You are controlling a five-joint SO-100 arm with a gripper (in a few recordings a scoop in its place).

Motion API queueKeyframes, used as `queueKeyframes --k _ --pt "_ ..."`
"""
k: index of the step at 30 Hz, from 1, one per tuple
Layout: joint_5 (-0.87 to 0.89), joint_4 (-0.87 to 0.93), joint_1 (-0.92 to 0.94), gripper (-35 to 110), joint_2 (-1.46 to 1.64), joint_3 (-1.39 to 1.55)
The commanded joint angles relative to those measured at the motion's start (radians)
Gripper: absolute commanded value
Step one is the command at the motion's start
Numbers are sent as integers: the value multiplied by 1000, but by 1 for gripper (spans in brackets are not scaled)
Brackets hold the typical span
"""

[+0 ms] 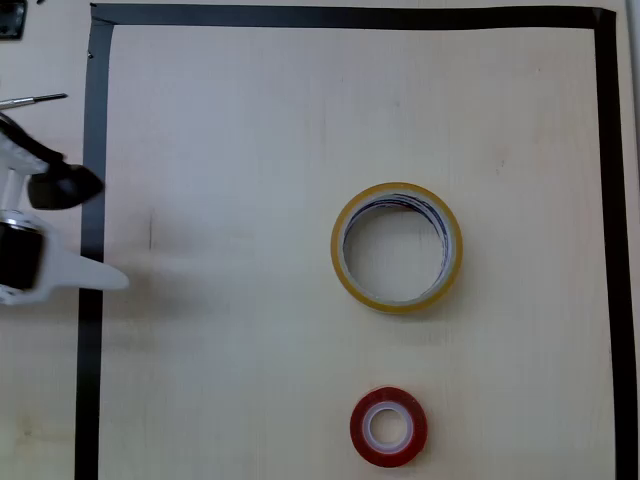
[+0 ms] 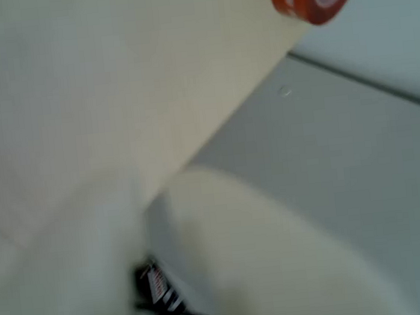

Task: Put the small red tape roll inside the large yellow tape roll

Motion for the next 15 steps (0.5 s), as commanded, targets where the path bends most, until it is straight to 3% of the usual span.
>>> queueKeyframes --k 1,6,15 --pt "-17 5 78 0 -568 -503" --pt "-46 86 143 0 -948 -891" --pt "-61 101 143 0 -1200 -1193"
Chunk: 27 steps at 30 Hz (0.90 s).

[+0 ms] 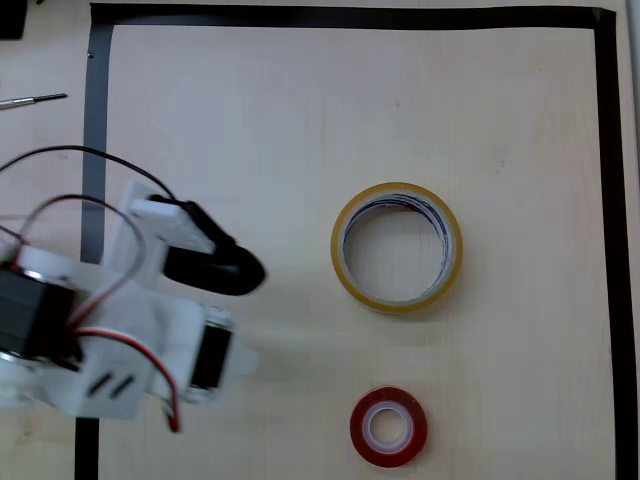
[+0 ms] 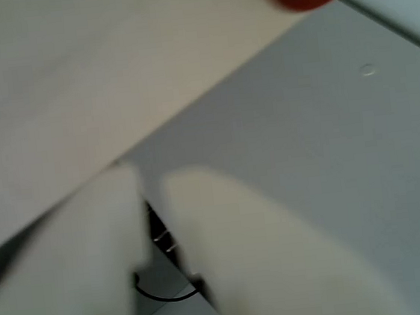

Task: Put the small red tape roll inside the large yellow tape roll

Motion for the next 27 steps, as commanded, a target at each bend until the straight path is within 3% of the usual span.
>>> queueKeyframes --k 1,12,17,24,27 --pt "-12 -2 15 0 -97 -235" --pt "41 35 -17 0 -497 -630" --pt "54 178 -18 7 -641 -900" --pt "34 525 14 17 -1118 -1761" --pt "31 531 18 18 -1126 -1723"
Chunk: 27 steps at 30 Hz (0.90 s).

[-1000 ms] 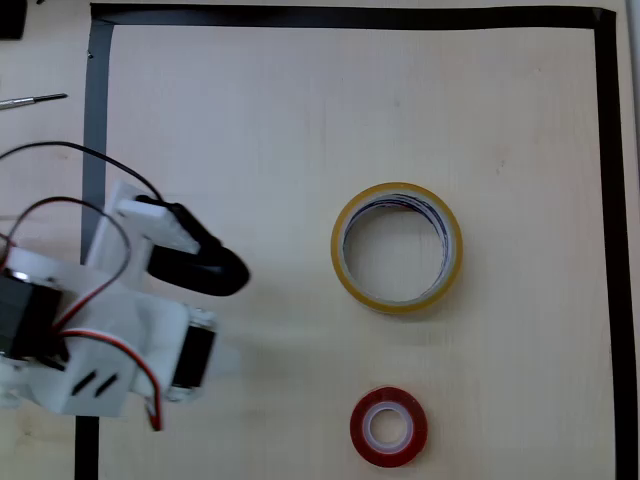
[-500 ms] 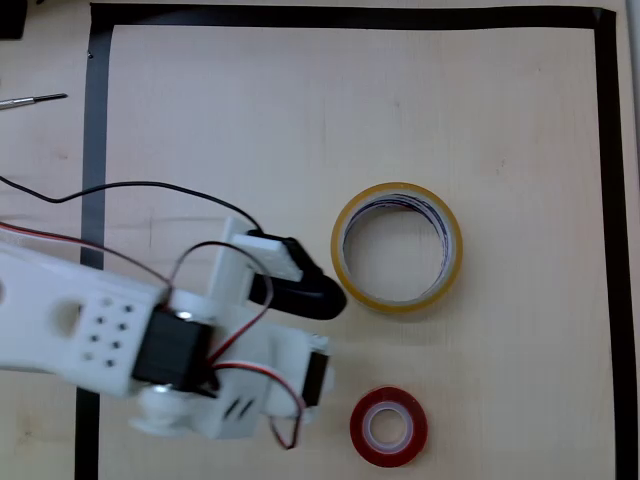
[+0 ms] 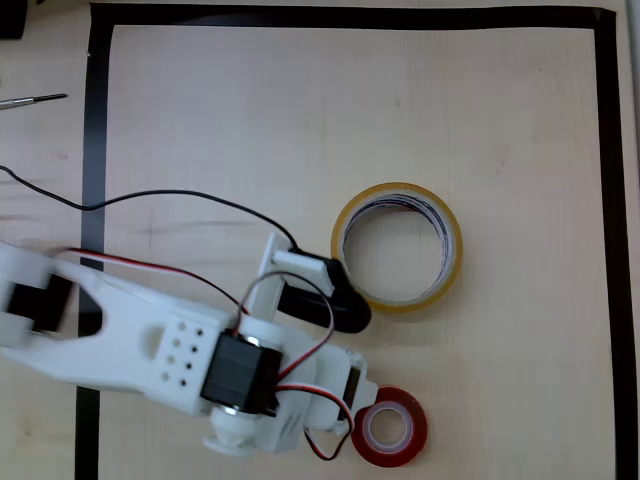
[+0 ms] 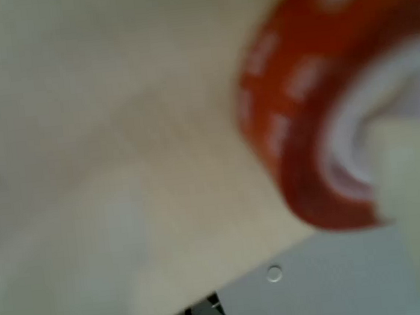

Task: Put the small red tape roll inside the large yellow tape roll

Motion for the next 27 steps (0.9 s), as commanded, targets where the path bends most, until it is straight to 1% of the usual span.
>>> queueKeyframes --k 1,11,19,27 --pt "-2 54 25 18 28 -282" --pt "-23 46 41 19 9 -236" --pt "-41 54 25 19 -103 -235" --pt "-115 43 32 20 -135 -206"
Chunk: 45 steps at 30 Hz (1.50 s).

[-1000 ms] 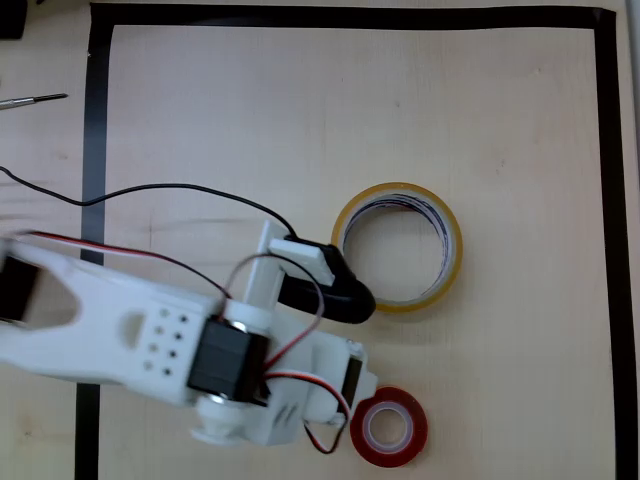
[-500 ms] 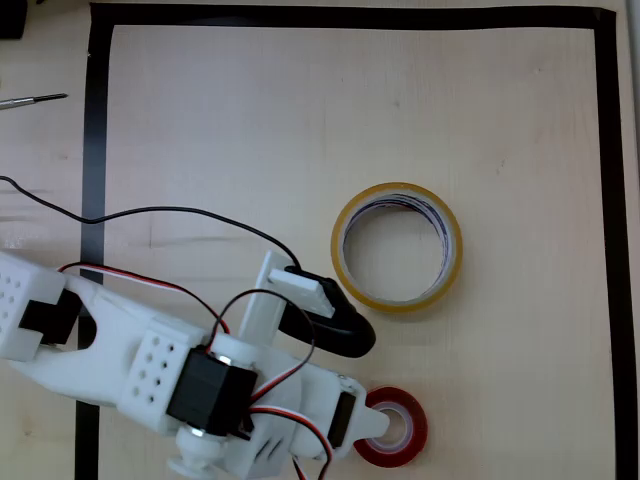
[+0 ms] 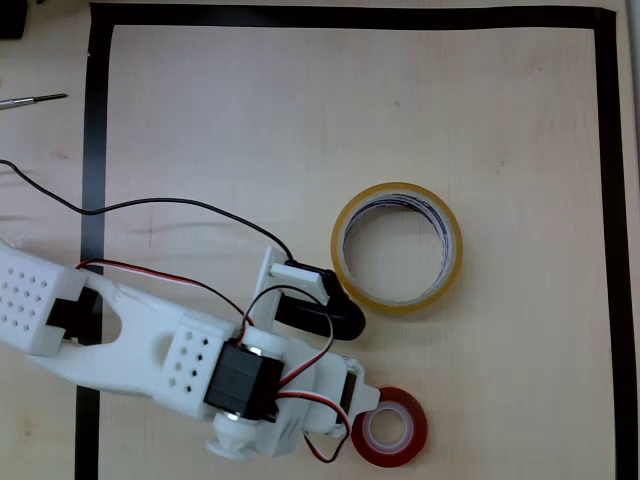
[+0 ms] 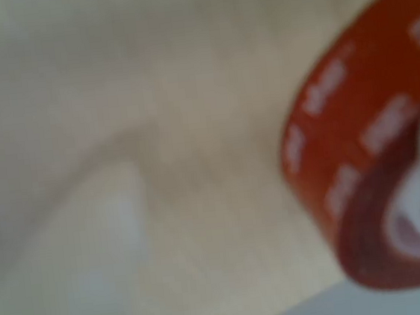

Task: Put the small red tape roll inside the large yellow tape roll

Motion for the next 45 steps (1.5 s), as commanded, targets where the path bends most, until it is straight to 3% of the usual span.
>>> queueKeyframes --k 1,6,9,14,22,35,45 --pt "-57 3 15 20 54 -23" --pt "-43 15 35 20 74 48" --pt "-28 132 66 19 11 -43" --pt "-14 132 109 18 189 272" --pt "-14 132 37 17 347 439" --pt "-49 132 34 18 374 181" --pt "-54 132 115 18 321 172"
